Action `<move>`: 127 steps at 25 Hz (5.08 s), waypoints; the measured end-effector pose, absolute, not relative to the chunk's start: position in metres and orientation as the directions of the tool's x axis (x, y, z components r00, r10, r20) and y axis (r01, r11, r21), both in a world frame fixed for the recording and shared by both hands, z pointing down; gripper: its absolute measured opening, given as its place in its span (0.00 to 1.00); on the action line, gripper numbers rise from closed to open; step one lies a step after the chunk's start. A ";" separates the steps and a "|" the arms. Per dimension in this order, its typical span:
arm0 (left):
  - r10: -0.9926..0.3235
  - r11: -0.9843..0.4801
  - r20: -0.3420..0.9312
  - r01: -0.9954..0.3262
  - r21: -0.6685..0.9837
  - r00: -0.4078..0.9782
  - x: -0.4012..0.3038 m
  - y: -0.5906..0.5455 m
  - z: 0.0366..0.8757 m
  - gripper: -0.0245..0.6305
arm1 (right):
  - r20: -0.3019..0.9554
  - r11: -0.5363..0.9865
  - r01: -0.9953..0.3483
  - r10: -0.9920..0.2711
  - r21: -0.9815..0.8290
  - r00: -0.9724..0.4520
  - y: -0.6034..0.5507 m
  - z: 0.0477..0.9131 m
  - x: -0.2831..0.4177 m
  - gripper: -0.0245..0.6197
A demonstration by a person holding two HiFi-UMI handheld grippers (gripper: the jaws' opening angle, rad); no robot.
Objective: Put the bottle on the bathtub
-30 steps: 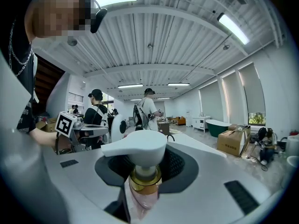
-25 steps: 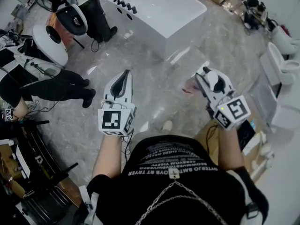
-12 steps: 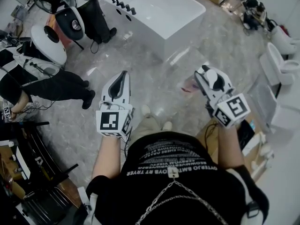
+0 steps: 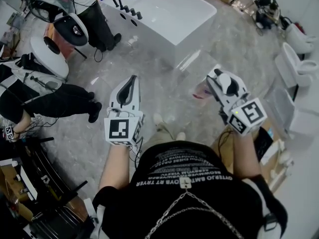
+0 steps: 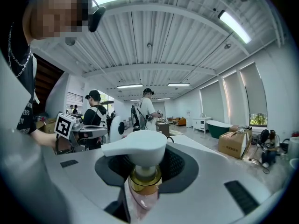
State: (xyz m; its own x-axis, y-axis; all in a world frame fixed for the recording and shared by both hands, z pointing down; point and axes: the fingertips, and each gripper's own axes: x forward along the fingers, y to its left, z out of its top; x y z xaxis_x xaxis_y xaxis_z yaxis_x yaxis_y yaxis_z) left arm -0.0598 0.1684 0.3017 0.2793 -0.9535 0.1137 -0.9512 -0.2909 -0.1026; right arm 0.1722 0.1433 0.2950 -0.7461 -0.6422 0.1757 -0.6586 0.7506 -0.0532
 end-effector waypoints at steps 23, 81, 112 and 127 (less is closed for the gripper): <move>-0.934 -0.348 0.119 -0.933 -0.094 0.337 -0.103 0.052 0.303 0.05 | 0.181 0.734 -0.678 -0.662 -0.043 -0.728 0.041 0.290 0.120 0.24; -0.908 -0.403 0.147 -0.914 -0.050 0.392 -0.138 -0.084 0.319 0.05 | 0.207 0.716 -0.697 -0.675 -0.051 -0.708 -0.101 0.296 0.072 0.24; -0.952 -0.283 0.130 -0.958 -0.044 0.275 -0.087 -0.208 0.314 0.05 | 0.214 0.802 -0.595 -0.572 -0.054 -0.792 -0.239 0.292 0.118 0.24; -0.979 -0.194 0.078 -0.980 -0.043 0.190 -0.061 -0.238 0.303 0.05 | 0.222 0.838 -0.540 -0.515 -0.071 -0.828 -0.291 0.303 0.130 0.24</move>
